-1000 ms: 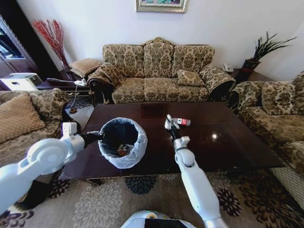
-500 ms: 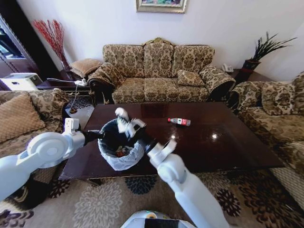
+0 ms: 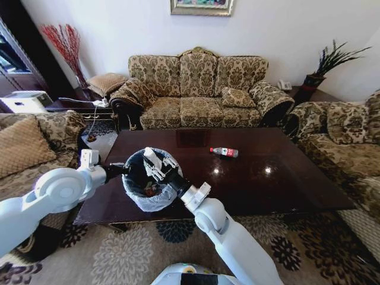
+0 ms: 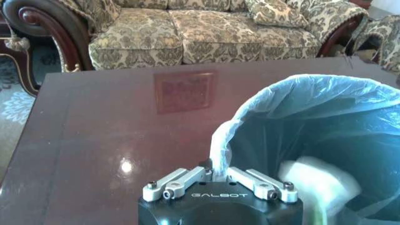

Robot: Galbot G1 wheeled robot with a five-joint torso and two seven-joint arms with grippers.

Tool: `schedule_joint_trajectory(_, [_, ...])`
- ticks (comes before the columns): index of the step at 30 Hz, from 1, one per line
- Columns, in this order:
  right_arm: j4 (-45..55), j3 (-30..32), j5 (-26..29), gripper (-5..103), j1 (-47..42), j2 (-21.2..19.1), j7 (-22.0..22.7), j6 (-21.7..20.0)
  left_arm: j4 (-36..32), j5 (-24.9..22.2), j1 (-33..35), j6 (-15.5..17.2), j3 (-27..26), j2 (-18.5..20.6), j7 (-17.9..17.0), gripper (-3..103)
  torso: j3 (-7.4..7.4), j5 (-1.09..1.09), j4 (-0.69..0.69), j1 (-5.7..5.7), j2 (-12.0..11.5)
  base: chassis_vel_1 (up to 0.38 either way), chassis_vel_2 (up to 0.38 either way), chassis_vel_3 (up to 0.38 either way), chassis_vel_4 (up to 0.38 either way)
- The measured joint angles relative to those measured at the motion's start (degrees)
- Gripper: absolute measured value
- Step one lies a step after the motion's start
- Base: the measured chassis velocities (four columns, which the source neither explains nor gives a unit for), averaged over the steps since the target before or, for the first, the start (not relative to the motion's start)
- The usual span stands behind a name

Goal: Move to the front of the table and place the trash on the table into the trash bin.

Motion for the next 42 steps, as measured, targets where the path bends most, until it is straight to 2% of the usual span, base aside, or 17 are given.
schedule_joint_trajectory(1, [0.0,0.0,0.0,55,0.0,0.0,0.0,0.0,0.0,0.0,0.0,0.0,0.0,0.0,0.0,0,0.0,0.0,0.0,0.0,0.0,0.0,0.0,0.0,0.0])
schedule_joint_trajectory(3, [-0.1,0.1,0.4,66,-0.3,-0.1,-0.5,1.4,-0.2,0.0,-0.1,0.0,0.0,-0.3,0.0,0,0.0,0.0,0.0,0.0,0.0,0.0,0.0,0.0,0.0])
schedule_joint_trajectory(4, [0.0,0.4,0.5,72,-0.5,0.4,2.1,1.9,-0.2,0.1,-0.1,0.0,0.0,-0.5,0.0,0,0.0,0.0,0.0,0.0,0.0,0.0,0.0,0.0,0.0])
schedule_joint_trajectory(5, [0.4,0.7,0.6,77,-0.7,1.2,7.1,1.9,-0.2,0.1,-0.1,0.0,0.0,-0.7,0.0,0,0.0,0.0,0.0,0.0,0.0,0.0,0.0,0.0,0.0])
schedule_joint_trajectory(6, [0.4,0.7,0.6,77,-0.7,1.2,7.1,1.9,-0.2,0.1,-0.1,0.0,0.0,-0.7,0.0,0,0.0,0.0,0.0,0.0,0.0,0.0,0.0,0.0,0.0])
schedule_joint_trajectory(7, [0.8,1.9,2.0,83,-0.9,2.4,12.9,1.8,-0.1,0.4,0.1,0.0,-0.1,-1.1,0.1,0,0.0,0.03,0.0,0.0,0.0,0.0,0.0,0.0,0.0])
schedule_joint_trajectory(9, [-0.2,6.3,5.2,88,-1.2,3.0,21.2,0.3,-0.2,1.1,0.4,0.0,-0.2,-2.3,0.0,0,0.0,0.0,0.01,0.0,0.0,0.0,0.0,0.0,0.0])
schedule_joint_trajectory(10, [-0.2,6.3,5.2,88,-1.2,3.0,21.2,0.3,-0.2,1.1,0.4,0.0,-0.2,-2.3,0.0,0,0.0,0.0,0.01,0.0,0.0,0.0,0.0,0.0,0.0])
schedule_joint_trajectory(13, [-5.6,15.0,11.2,99,-1.8,1.3,26.8,-2.3,-0.4,2.0,0.7,0.0,-0.3,-4.0,0.2,0,0.0,-0.01,0.02,0.0,0.0,0.0,0.0,0.0,0.0])
schedule_joint_trajectory(15, [-8.0,17.9,13.0,100,-2.0,0.6,27.3,-3.0,-0.4,2.3,0.7,0.0,-0.2,-4.5,0.3,0,0.0,0.0,-0.01,0.0,0.0,0.0,0.0,0.0,0.0])
schedule_joint_trajectory(20, [-21.7,24.9,14.6,100,-0.5,-0.3,25.6,1.4,-0.3,3.8,0.9,-0.2,0.4,-5.6,0.8,0,0.0,0.02,-0.02,0.0,0.0,0.0,0.0,0.0,0.0])
schedule_joint_trajectory(21, [-21.7,24.9,14.6,100,-0.5,-0.3,25.6,1.4,-0.3,3.8,0.9,-0.2,0.4,-5.6,0.8,0,0.0,0.02,-0.02,0.0,0.0,0.0,0.0,0.0,0.0])
schedule_joint_trajectory(24, [-28.9,26.0,21.7,100,1.6,1.5,26.6,2.5,-0.4,4.1,1.1,-0.2,0.5,-5.9,0.9,0,0.0,0.01,0.01,-0.01,0.0,-0.074,0.055,0.065,-0.045])
schedule_joint_trajectory(25, [-28.9,26.0,21.7,100,1.6,1.5,26.6,2.5,-0.4,4.1,1.1,-0.2,0.5,-5.9,0.9,0,0.0,0.01,0.01,-0.01,0.0,-0.084,0.062,0.104,-0.063])
schedule_joint_trajectory(27, [-32.1,26.1,26.1,100,2.6,2.7,26.8,3.7,-0.5,4.1,1.1,-0.2,0.5,-5.9,0.9,0,0.0,0.0,0.01,-0.01,0.0,-0.109,0.109,0.113,-0.079])
schedule_joint_trajectory(32, [-37.6,26.8,31.7,100,5.2,4.6,27.4,5.9,-0.3,4.0,1.0,-0.3,0.5,-5.5,0.9,0,0.0,0.0,0.03,-0.02,0.0,-0.163,0.182,0.166,-0.178])
schedule_joint_trajectory(42, [-42.8,28.0,41.5,100,5.5,2.7,23.2,6.0,-0.2,4.0,1.1,-0.4,0.9,-5.2,1.2,0,0.04,0.01,-0.03,0.1,0.0,-0.16,0.135,0.128,-0.128])
